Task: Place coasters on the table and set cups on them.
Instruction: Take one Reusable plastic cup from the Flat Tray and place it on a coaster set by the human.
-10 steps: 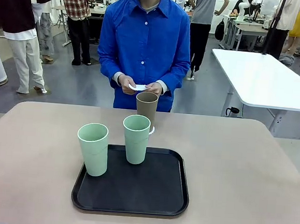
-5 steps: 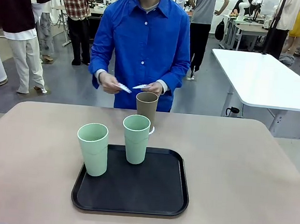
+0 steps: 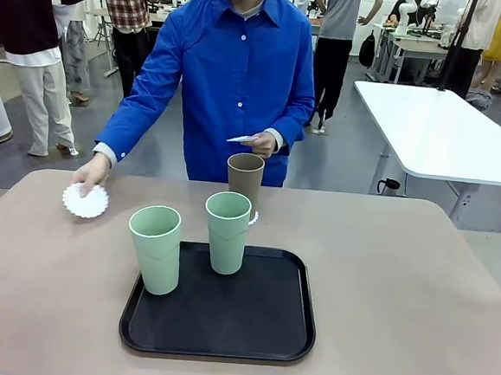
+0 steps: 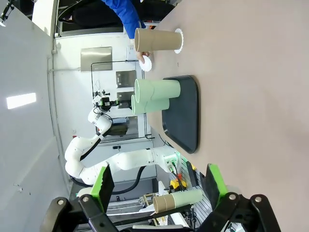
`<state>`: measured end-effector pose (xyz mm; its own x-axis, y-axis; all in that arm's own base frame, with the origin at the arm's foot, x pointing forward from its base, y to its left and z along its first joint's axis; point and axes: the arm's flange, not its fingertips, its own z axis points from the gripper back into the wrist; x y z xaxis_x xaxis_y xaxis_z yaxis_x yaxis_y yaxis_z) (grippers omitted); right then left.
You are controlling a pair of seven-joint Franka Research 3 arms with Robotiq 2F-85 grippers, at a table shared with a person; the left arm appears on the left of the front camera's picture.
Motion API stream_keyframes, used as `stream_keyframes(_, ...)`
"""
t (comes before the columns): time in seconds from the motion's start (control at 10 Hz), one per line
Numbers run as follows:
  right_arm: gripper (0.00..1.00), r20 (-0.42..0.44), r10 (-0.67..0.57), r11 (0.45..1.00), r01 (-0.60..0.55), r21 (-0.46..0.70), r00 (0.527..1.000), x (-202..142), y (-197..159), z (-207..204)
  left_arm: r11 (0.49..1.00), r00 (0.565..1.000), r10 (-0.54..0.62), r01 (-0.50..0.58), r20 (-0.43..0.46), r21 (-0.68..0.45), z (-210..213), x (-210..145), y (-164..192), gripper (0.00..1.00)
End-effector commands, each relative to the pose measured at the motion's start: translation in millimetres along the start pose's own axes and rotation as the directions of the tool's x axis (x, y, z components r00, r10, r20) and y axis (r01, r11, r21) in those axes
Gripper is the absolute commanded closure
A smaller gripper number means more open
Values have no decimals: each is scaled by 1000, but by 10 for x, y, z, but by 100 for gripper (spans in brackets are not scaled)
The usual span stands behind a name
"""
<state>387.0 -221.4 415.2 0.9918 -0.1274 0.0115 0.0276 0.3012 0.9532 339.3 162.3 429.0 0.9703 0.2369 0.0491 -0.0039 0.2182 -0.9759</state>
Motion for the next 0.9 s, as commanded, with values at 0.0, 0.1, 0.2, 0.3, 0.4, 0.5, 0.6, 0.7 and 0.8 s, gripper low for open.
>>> stream_keyframes(0.0, 0, -2, 4, 1000, -4, 8, 1000, -42, 22, -26, 1000, 1000, -17, 17, 7, -16, 17, -5, -8, 0)
stream_keyframes(0.1, 0, -2, 4, 1000, -4, 8, 1000, -42, 22, -26, 1000, 1000, -17, 17, 7, -16, 17, -5, -8, 0)
stream_keyframes(0.2, 0, -2, 4, 1000, -4, 8, 1000, -42, 22, -26, 1000, 1000, -17, 17, 7, -16, 17, -5, -8, 0)
stream_keyframes(0.3, 0, -2, 4, 1000, -4, 8, 1000, -42, 22, -26, 1000, 1000, -17, 17, 7, -16, 17, -5, -8, 0)
stream_keyframes(0.4, 0, -2, 4, 1000, -4, 8, 1000, -42, 22, -26, 1000, 1000, -17, 17, 7, -16, 17, -5, -8, 0)
stream_keyframes(0.5, 0, -2, 4, 1000, -4, 8, 1000, -42, 22, -26, 1000, 1000, -17, 17, 7, -16, 17, -5, -8, 0)
stream_keyframes(0.6, 0, -2, 4, 1000, -4, 8, 1000, -42, 22, -26, 1000, 1000, -17, 17, 7, -16, 17, -5, -8, 0)
stream_keyframes(0.7, 0, -2, 4, 1000, -4, 8, 1000, -42, 22, -26, 1000, 1000, -17, 17, 7, -16, 17, -5, -8, 0)
stream_keyframes(0.8, 0, -2, 4, 1000, -4, 8, 1000, -42, 22, -26, 1000, 1000, -17, 17, 7, -16, 17, -5, -8, 0)
